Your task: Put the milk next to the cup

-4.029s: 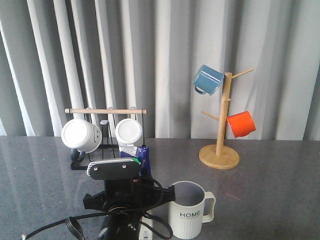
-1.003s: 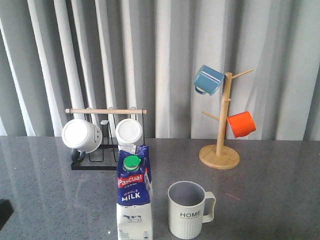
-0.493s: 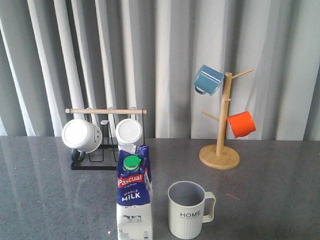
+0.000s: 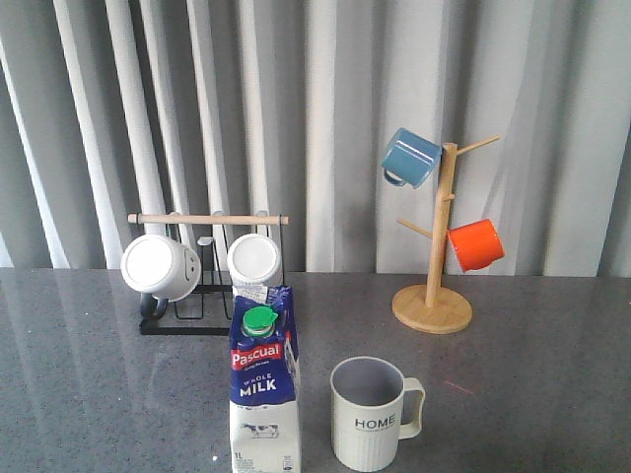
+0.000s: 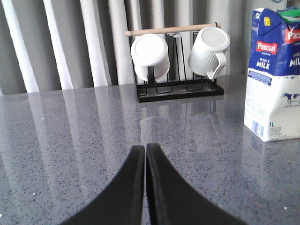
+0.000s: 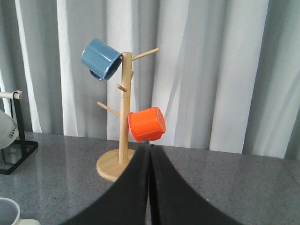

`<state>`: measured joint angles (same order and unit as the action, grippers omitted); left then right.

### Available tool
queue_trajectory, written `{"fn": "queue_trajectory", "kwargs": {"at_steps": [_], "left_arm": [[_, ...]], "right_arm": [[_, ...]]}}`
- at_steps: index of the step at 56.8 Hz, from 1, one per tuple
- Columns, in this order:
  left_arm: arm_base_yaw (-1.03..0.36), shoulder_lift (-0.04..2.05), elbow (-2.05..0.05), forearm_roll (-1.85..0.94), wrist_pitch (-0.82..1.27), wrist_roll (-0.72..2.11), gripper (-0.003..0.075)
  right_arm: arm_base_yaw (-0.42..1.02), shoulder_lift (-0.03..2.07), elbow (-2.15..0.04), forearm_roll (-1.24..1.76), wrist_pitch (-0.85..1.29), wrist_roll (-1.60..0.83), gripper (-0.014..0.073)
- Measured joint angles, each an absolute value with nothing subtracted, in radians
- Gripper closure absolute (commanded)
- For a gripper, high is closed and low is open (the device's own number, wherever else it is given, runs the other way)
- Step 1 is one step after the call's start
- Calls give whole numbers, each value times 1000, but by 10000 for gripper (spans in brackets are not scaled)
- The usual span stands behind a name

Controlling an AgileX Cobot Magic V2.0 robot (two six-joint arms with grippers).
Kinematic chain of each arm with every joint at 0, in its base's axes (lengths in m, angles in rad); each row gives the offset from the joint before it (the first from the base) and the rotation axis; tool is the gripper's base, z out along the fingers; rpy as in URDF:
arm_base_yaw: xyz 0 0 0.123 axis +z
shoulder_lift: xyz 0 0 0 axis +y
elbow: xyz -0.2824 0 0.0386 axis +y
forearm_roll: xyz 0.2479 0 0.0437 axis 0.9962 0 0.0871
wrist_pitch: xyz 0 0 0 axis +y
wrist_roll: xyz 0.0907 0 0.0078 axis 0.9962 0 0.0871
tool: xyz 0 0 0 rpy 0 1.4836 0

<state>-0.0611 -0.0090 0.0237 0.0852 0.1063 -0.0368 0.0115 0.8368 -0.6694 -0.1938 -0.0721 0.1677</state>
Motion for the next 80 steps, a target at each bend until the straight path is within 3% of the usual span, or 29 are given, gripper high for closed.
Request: {"fn": "queue_trajectory", "kwargs": {"at_steps": [59, 70, 80], "left_arm": [[-61, -12, 24, 92, 122, -37, 726], [-61, -12, 24, 92, 123, -37, 726], [-61, -12, 24, 92, 123, -37, 726]], "right_arm": [[11, 833, -668, -194, -63, 164, 602], [11, 667, -615, -171, 0, 124, 602], [11, 385, -377, -147, 11, 118, 602]]}}
